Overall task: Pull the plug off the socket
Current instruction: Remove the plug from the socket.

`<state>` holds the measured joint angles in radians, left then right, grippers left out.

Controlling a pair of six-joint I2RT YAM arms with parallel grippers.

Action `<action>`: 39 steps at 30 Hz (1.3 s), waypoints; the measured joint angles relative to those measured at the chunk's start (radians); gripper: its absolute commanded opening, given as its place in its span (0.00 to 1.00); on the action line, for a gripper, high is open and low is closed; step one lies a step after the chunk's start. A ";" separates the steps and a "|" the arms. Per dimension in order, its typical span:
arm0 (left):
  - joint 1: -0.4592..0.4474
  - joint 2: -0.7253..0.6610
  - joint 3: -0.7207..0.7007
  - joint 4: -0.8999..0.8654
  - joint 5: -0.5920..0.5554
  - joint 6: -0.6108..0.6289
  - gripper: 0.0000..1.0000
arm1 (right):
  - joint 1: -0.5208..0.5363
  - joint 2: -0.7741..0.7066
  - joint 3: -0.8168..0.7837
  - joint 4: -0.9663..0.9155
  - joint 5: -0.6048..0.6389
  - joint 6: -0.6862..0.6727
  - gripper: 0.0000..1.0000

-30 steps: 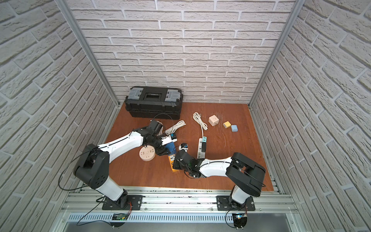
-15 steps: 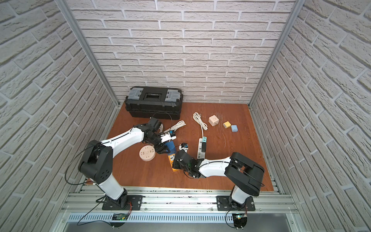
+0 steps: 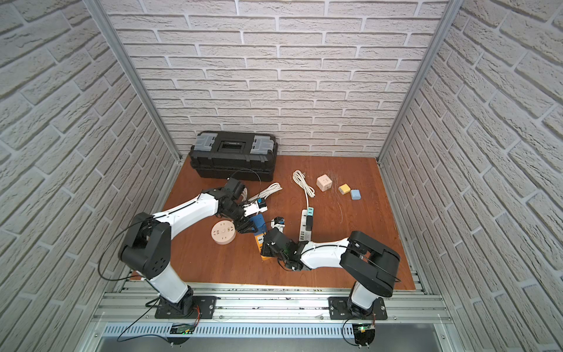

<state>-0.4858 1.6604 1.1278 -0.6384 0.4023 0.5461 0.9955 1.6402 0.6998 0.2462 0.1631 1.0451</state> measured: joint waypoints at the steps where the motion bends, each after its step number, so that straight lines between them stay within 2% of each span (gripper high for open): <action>1: -0.011 -0.018 -0.020 0.021 -0.023 -0.001 0.00 | 0.000 0.000 0.000 0.000 0.000 0.000 0.03; 5: -0.046 -0.067 -0.074 0.085 -0.085 -0.008 0.00 | 0.002 0.000 0.000 0.000 0.003 0.010 0.03; 10: -0.047 -0.074 -0.081 0.093 -0.086 -0.013 0.00 | 0.003 0.000 0.000 0.000 0.006 0.017 0.03; 14: -0.013 -0.053 -0.056 0.055 -0.043 -0.018 0.00 | 0.003 0.000 0.000 0.000 0.010 0.018 0.03; 20: 0.052 0.051 0.072 -0.090 0.065 -0.019 0.00 | 0.003 0.001 0.000 0.000 0.016 0.018 0.03; 26: 0.063 0.072 0.098 -0.119 0.081 -0.006 0.00 | 0.003 0.001 0.002 -0.003 0.016 0.018 0.03; 30: 0.054 0.060 0.083 -0.102 0.063 -0.007 0.00 | 0.004 0.002 0.004 -0.006 0.017 0.019 0.03; 39: -0.008 -0.052 -0.032 0.014 -0.058 -0.011 0.00 | 0.005 0.006 0.018 -0.026 0.019 0.021 0.03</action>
<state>-0.4938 1.6085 1.0962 -0.6239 0.3443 0.5354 1.0000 1.6466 0.7181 0.2203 0.1822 1.0664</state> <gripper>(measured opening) 0.656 0.043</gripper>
